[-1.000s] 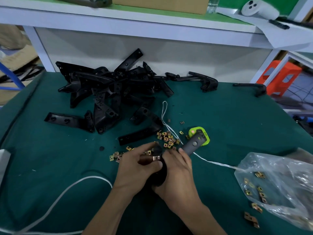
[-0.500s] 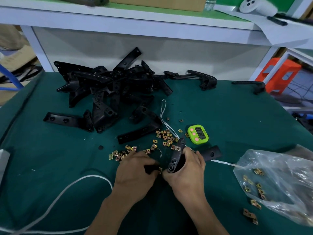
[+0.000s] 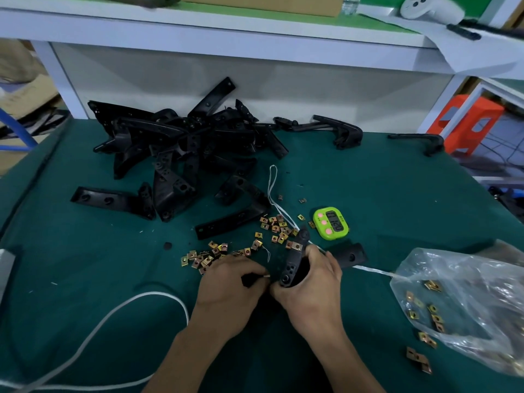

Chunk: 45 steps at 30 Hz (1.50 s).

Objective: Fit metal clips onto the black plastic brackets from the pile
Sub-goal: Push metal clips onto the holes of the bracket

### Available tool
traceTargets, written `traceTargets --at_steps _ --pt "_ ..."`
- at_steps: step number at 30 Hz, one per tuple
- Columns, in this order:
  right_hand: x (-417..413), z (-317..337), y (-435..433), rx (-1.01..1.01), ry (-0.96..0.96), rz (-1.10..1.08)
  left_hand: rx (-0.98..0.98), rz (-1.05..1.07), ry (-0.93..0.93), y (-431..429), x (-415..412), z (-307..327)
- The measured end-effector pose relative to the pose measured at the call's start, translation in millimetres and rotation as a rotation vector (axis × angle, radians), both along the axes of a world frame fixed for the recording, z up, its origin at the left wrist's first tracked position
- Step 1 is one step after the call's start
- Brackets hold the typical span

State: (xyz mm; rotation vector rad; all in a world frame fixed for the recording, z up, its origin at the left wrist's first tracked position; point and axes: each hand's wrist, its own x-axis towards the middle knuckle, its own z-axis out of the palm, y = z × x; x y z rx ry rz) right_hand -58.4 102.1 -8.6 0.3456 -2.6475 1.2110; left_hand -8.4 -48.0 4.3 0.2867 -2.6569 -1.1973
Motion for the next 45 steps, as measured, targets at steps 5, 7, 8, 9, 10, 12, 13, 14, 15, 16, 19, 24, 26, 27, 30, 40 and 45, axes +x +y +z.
traceTargets --at_steps 5,7,8,9,10,12,13,14,15,16,19,24,26,27,30,40,45 --pt "0.0 -2.3 0.8 0.058 -0.041 0.035 0.462 0.152 0.052 -0.6 -2.0 4.1" --pt "0.6 -2.5 -1.0 0.1 -0.005 0.051 0.546 0.18 0.071 -0.8 -3.7 6.3" --pt "1.1 -2.3 -2.0 0.113 0.019 0.061 0.577 0.189 0.074 -0.9 -4.0 7.5" --pt "1.5 -2.1 -3.1 0.117 0.038 0.073 0.608 0.192 0.075 -1.1 -4.0 8.1" --pt "1.8 -2.1 -3.8 0.115 0.053 0.082 0.637 0.187 0.073 -1.6 -3.8 8.6" --pt "1.5 -3.0 -3.9 0.105 0.071 0.09 0.678 0.152 0.069 -2.6 -2.6 10.1" --pt "1.6 -3.4 -3.7 0.101 0.073 0.092 0.691 0.132 0.068 -2.6 -1.9 11.3" --pt "1.5 -3.7 -3.4 0.098 0.075 0.095 0.699 0.12 0.066 -2.5 -1.7 12.1" --pt "1.4 -3.9 -3.1 0.097 0.079 0.1 0.707 0.116 0.064 -2.1 -1.9 12.9" --pt "1.4 -4.0 -2.9 0.096 0.085 0.105 0.722 0.118 0.064 -1.3 -2.2 13.9" --pt "1.9 -2.8 -3.9 0.089 0.101 0.121 0.777 0.118 0.078 -0.5 -2.1 15.9" --pt "3.4 -2.5 -3.9 0.061 0.118 0.137 0.812 0.147 0.018 -0.7 -1.8 15.9" --pt "3.1 -2.9 -3.6 0.071 0.12 0.137 0.815 0.144 -0.021 0.0 -2.5 14.7" --pt "2.8 -3.1 -3.5 0.075 0.12 0.137 0.818 0.138 -0.04 0.2 -2.8 14.0" --pt "2.2 -3.5 -3.2 0.072 0.121 0.137 0.821 0.13 -0.085 0.9 -2.8 14.4" --pt "2.2 -2.7 -2.5 0.067 0.122 0.135 0.843 0.062 -0.049 -3.0 -2.5 13.2" --pt "3.1 -2.7 -3.5 0.062 0.133 0.147 0.825 -0.054 -0.095 -1.9 -1.0 14.8"
